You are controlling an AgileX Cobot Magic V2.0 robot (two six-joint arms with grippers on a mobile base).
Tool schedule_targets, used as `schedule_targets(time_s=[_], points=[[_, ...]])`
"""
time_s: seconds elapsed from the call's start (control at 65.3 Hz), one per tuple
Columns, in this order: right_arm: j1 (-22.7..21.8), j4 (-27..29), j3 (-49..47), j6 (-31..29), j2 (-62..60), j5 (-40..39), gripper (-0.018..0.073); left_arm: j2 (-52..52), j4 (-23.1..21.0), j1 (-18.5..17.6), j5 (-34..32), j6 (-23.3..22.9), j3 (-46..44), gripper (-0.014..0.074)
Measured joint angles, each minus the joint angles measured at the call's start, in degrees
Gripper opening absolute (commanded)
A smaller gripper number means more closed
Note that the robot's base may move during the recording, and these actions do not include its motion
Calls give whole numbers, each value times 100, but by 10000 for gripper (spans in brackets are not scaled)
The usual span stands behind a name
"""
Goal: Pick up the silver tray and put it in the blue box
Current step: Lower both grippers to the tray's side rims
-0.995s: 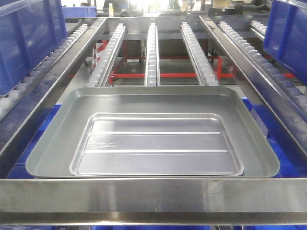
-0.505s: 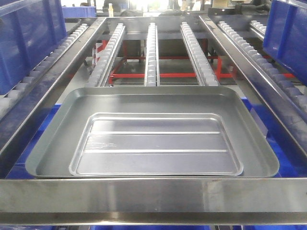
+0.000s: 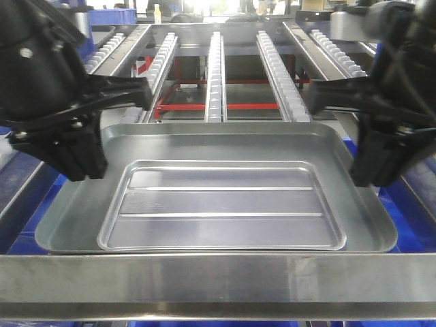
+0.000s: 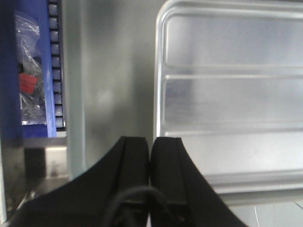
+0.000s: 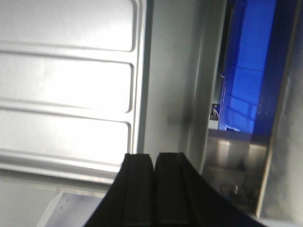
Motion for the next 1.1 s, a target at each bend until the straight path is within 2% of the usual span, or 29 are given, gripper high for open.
schedule_targets(time_s=[0.184,0.383,0.95,1.026,1.103], points=[[0,37,-493,10,581,-77,57,329,-23,0,0,0,-211,-6],[0,88,-593,81,983,-180,57,523,-36,0,-118,0,-223,-6],[0,102,-593,95,1074,-233,62,623,44,0,-199,-12,-231,-6],[0,102,-593,95,1074,-233,118,623,44,0,-239,-12,-231,-6],[0,102,-593,95,1074,-236,233,623,44,0,-252,-12,-231,-6]])
